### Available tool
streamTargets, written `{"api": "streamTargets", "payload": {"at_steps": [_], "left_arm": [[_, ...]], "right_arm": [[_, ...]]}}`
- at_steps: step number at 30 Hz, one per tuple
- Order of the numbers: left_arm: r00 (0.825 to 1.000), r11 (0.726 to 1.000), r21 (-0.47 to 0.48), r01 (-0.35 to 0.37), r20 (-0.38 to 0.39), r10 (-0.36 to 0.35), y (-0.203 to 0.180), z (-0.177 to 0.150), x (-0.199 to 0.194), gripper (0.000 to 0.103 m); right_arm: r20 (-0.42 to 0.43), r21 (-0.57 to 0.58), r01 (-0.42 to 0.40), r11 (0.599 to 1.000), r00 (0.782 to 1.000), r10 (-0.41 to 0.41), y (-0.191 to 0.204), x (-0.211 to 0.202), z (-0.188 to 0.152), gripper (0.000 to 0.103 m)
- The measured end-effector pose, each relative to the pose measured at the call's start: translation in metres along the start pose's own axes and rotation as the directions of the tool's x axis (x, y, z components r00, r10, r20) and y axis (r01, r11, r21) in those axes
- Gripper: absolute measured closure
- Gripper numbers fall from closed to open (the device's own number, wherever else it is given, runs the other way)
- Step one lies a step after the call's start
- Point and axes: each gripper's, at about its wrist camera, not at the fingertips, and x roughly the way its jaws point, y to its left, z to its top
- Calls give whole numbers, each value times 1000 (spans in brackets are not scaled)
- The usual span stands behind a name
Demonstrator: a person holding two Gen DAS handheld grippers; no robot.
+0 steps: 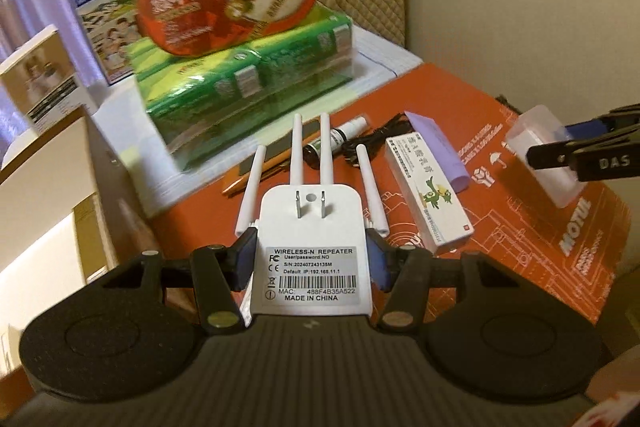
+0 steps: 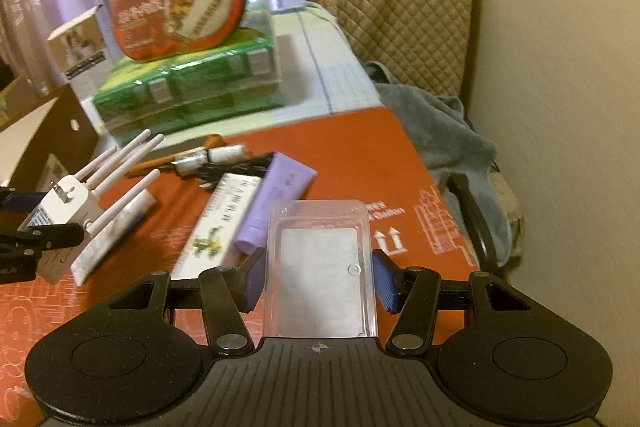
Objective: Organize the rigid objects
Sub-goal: 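Carry the clear case with the right tool while the left tool carries the repeater to the brown box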
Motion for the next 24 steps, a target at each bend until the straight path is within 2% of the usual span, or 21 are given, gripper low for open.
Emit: {"api": "streamTargets", "payload": {"at_steps": [8,13,19,24], "left_arm": [[996,996,-88,-23,80,30,22,-4,-49,51],[989,988,-142,-61,128,80,44,-8,-80,51],[975,967,-219,-131,147,166,83,-20,-108,51],[960,937,-287,-199,135,245,123,-34,-124,51]], "right_arm": [[45,-66,-89,994,995,92,37,-17,15,51],[59,-112,-172,979,982,180,72,-23,28,51],[57,-174,-298,939,949,311,128,-23,48,51],[35,-240,-383,892,915,402,182,-17,60,51]]}}
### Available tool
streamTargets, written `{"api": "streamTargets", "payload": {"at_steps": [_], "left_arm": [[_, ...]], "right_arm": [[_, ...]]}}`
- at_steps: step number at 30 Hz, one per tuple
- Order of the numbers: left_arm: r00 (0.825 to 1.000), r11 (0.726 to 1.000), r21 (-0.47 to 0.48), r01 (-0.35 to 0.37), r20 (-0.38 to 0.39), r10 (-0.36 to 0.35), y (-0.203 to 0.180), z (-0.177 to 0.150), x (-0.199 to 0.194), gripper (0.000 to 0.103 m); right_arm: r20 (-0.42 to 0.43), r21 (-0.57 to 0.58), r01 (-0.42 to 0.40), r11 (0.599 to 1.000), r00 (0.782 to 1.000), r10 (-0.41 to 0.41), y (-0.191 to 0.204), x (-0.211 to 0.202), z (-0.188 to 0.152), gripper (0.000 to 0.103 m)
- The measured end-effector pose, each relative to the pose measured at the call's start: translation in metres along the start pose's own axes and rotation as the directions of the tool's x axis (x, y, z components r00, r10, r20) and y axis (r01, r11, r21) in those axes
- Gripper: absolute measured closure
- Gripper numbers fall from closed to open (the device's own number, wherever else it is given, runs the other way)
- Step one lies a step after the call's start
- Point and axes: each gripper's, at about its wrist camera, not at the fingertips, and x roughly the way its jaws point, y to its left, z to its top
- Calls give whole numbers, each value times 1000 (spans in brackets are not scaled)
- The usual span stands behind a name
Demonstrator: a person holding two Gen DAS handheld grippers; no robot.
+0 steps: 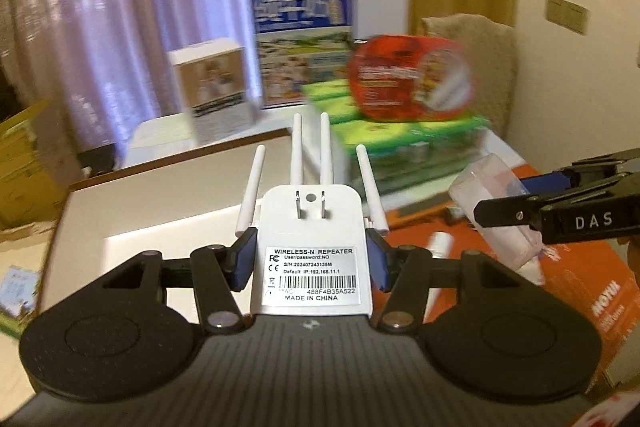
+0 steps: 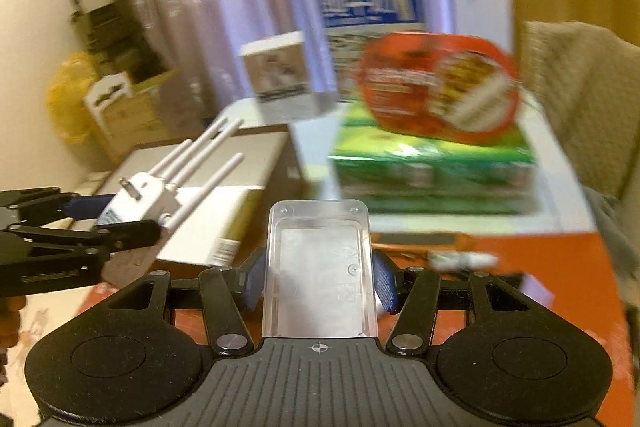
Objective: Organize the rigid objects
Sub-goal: 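Carry the clear case with the right tool while the left tool carries the repeater to the brown box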
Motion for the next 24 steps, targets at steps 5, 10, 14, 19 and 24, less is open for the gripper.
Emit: {"api": "streamTargets", "payload": {"at_steps": [5,10,14,19,24], "left_arm": [[997,996,-47,-72,-11,72,42,-1,2,51],[993,990,-87,-116,-29,113,83,0,12,51],[990,985,-111,-134,-55,128,110,-2,25,51],[986,983,-123,-138,-106,125,130,-5,48,51],[981,980,-155,-122,-166,96,147,-11,72,51]], "right_arm": [[-23,-29,-78,997,997,77,43,36,18,51],[-50,-21,-125,992,991,124,75,74,34,51],[-75,-10,-126,992,989,125,98,107,44,51],[-121,18,-102,995,987,103,115,145,48,51],[-170,58,-65,996,983,74,117,175,48,51]]}}
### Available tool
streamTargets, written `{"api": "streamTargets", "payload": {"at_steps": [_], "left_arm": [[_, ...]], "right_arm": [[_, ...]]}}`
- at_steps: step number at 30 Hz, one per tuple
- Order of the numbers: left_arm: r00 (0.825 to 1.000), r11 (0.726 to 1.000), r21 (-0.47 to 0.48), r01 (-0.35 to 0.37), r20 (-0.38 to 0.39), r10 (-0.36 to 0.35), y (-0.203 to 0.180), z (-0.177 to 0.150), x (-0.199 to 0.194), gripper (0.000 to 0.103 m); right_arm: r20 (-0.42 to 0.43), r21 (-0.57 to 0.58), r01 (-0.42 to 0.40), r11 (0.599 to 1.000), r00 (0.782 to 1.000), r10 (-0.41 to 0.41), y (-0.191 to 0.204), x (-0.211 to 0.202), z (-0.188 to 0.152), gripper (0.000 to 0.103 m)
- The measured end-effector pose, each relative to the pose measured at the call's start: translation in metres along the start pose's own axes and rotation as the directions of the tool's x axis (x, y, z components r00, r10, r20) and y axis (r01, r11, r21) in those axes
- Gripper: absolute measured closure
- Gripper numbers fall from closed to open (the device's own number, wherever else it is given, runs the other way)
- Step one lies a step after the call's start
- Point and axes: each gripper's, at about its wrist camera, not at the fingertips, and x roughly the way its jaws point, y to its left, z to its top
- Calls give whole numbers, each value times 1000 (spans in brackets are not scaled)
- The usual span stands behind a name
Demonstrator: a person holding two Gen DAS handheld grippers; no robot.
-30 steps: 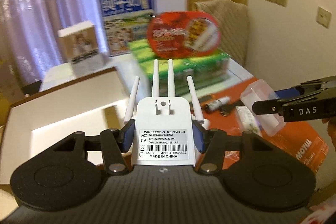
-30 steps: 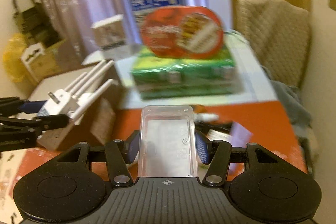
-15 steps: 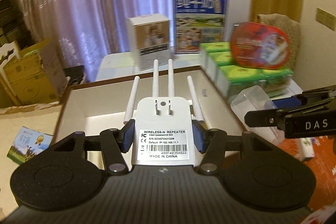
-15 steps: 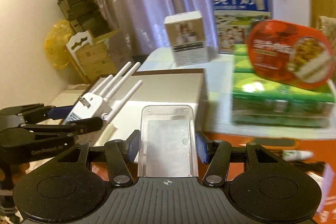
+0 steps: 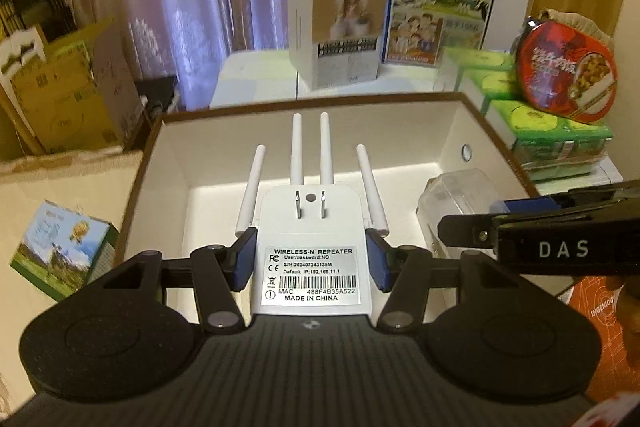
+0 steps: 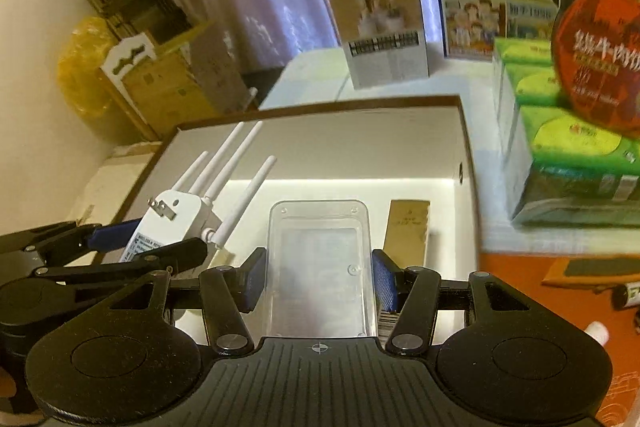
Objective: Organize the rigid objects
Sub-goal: 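Carry the clear case with the right tool while the left tool carries the repeater to the brown box, then lower and release the clear case with the right tool while the left tool releases the repeater inside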
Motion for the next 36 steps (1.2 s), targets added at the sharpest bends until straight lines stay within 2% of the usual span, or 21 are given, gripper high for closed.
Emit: {"api": "streamTargets", "payload": {"at_steps": [8,17,22,32,34,36], "left_arm": [[994,1000,-16,26,-102,-27,6,0,42,51],[987,999,-7,40,-155,-41,6,0,70,51],[988,999,11,42,-148,-40,9,2,66,51],[991,1000,-14,14,-134,-16,28,5,51,50],[991,1000,-11,10,-132,-11,28,5,49,50],[992,1000,-7,2,-126,-3,28,4,46,47]], "right_arm": [[-62,56,61,997,996,-58,-7,33,4,51],[-96,72,105,992,991,-98,-11,47,9,51],[-104,70,114,991,989,-107,-8,49,10,51],[-106,72,103,992,990,-95,-1,46,10,51],[-110,56,73,996,992,-67,2,46,10,49],[-109,28,70,997,992,-66,6,44,8,35]]}}
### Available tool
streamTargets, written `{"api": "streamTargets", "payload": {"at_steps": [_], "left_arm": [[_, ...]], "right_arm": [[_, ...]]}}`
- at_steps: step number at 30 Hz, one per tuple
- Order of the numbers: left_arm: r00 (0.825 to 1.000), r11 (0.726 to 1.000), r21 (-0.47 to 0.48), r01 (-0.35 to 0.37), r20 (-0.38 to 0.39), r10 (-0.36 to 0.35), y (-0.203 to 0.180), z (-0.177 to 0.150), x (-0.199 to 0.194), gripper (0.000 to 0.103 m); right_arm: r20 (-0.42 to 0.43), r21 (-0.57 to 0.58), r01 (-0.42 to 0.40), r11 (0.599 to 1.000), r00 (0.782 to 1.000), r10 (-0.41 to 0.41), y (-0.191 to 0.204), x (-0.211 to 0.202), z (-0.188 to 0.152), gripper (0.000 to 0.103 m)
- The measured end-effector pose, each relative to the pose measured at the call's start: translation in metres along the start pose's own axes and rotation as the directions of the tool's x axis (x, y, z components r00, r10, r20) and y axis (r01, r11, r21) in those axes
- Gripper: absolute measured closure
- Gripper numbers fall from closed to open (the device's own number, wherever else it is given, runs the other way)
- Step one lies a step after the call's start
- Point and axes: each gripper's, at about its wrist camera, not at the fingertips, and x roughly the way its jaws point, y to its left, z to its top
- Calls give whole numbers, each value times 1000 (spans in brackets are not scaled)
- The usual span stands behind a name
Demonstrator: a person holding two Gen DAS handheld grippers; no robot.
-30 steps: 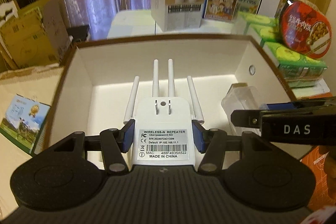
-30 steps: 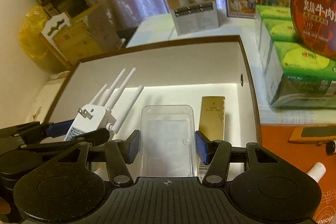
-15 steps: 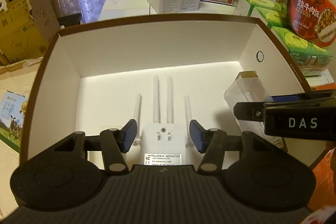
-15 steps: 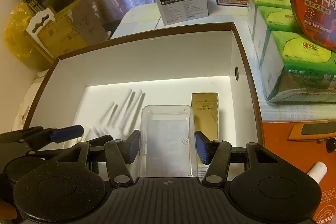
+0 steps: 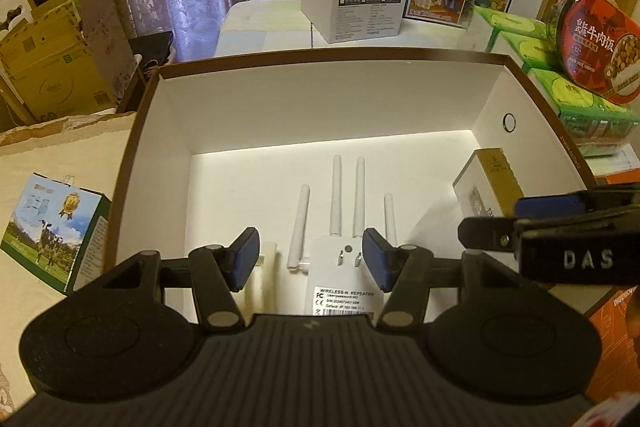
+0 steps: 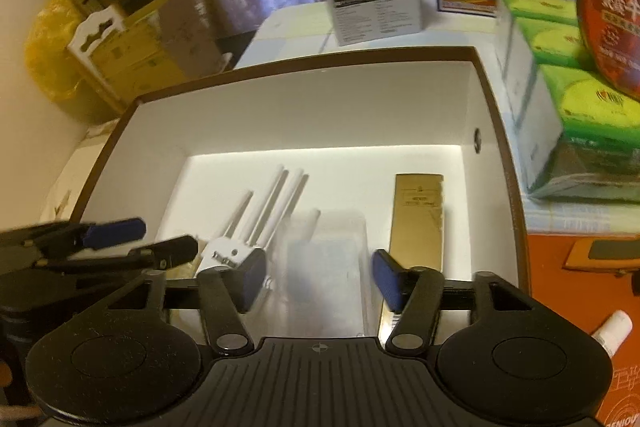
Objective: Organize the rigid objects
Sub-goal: 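Lower and release the clear case with the right tool while the left tool releases the repeater inside, then withdraw both open tools from the brown box toward the table items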
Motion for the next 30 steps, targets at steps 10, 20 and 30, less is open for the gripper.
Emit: {"api": "streamTargets", "payload": {"at_steps": [10,20,30], "left_arm": [[1000,1000,3,-23,20,23,2,-11,-20,46],[999,1000,8,-18,51,17,-4,-19,-42,46],[996,1000,22,-10,86,8,-19,-29,-65,46]], "right_arm": [[16,-39,25,999,1000,-24,3,-17,-16,28],[38,-40,31,999,999,-30,3,-37,-26,28],[72,-38,35,999,997,-32,-1,-61,-39,28]]}}
